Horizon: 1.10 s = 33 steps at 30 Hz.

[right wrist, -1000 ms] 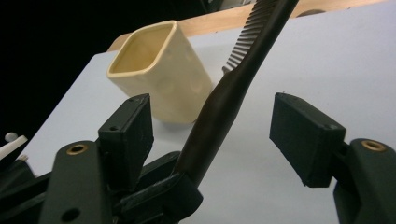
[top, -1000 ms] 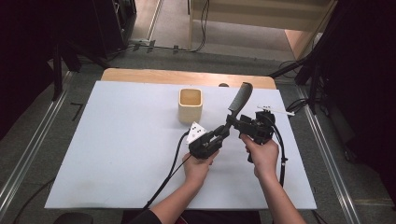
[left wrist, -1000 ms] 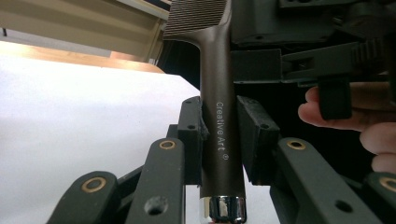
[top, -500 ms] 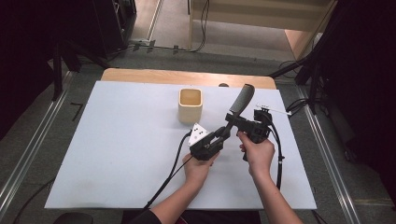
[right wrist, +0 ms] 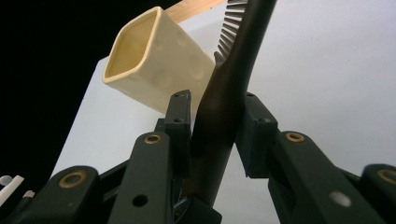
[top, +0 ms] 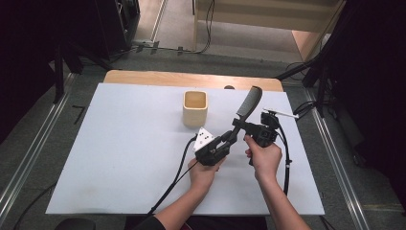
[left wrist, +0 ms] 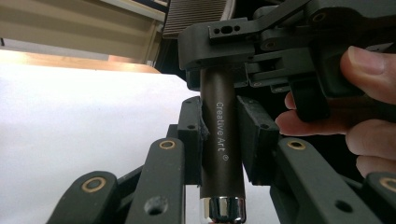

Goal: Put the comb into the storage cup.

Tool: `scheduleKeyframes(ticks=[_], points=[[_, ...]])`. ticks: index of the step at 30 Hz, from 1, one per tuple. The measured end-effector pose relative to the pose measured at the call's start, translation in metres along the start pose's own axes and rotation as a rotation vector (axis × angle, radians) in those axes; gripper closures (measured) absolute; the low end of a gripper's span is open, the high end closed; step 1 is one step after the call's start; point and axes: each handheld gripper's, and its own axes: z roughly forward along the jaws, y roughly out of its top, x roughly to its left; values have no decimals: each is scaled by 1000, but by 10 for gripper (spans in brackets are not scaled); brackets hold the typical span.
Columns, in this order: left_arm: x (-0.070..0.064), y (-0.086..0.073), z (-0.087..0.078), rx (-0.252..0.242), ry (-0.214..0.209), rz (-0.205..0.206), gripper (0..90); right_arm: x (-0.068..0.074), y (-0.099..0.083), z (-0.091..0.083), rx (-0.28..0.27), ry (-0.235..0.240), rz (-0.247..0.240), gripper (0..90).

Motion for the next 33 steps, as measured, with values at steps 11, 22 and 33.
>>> scheduleKeyframes(ticks=[11, 22, 33], points=[[0, -1, 0, 3, -1, 1, 731, 0, 0, 0, 6, 15, 11, 686], [2, -1, 0, 16, -16, -9, 718, 1, 0, 0, 11, 33, -8, 699], [6, 2, -1, 71, -29, -18, 523, -3, 2, 0, 1, 23, -35, 700]])
